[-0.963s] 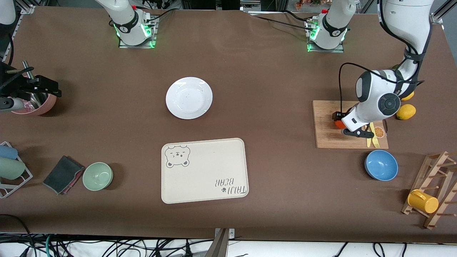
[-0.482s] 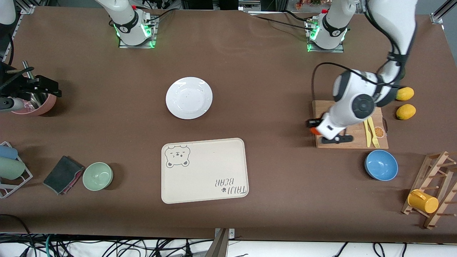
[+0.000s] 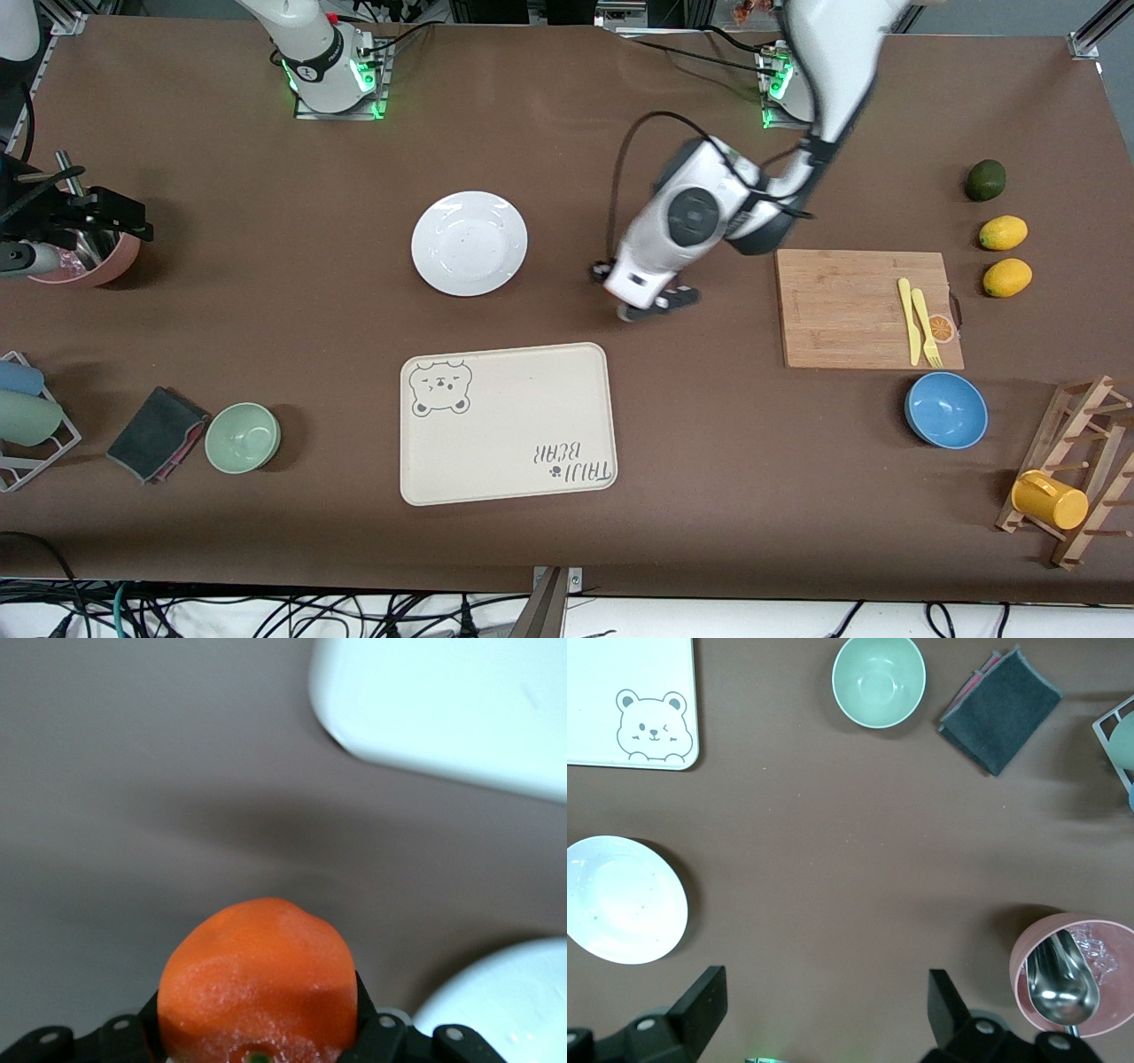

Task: Place orange and plate with both arms
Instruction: 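Carry the orange with the left gripper over the white plate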

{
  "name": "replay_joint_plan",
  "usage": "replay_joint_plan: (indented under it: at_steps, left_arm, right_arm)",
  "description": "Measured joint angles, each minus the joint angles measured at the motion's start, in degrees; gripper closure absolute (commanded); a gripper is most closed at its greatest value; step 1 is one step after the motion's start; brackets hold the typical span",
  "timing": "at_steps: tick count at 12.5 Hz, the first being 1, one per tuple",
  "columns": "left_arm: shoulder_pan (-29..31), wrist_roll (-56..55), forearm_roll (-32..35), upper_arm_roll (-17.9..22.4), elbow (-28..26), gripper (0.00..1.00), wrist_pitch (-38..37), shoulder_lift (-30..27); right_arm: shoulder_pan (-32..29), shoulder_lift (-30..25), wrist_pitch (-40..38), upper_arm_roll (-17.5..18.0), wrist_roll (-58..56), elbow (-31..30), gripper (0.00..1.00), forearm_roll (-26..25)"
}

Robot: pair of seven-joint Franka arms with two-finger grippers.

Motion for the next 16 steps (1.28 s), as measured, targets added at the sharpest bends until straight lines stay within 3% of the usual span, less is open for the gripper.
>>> replay_joint_plan:
  at_steps: [4, 9, 10, 12, 16]
  left_arm:
    - [-13.16, -15.39, -0.05, 0.46, 13.37, 0.9, 3.08, 9.15]
    - [-19.99, -21.41, -0.05, 0.79, 16.68, 0.84, 15.69, 17.64]
    - [-20.41, -21.44, -0.05, 1.04, 16.84, 0.77, 16.79, 18.91]
    - [-21.23, -21.44, -0.07, 1.99, 17.26, 0.0, 17.39, 20.13]
    - [-21.76, -21.44, -0.07, 4.08, 19.03, 0.0, 17.4, 19.96]
  right_arm:
    - [0.0, 0.0, 0.0, 0.03, 0.0, 0.0, 0.0, 0.0]
    - [0.0, 0.0, -0.02, 0.03, 0.0, 0.0, 0.0, 0.01]
    - [0.0, 0.0, -0.03, 0.02, 0.0, 0.0, 0.0, 0.01]
    - [0.0, 0.0, -0.03, 0.01, 0.0, 0.0, 0.0, 0.01]
    - [-0.02, 0.0, -0.02, 0.0, 0.0, 0.0, 0.0, 0.01]
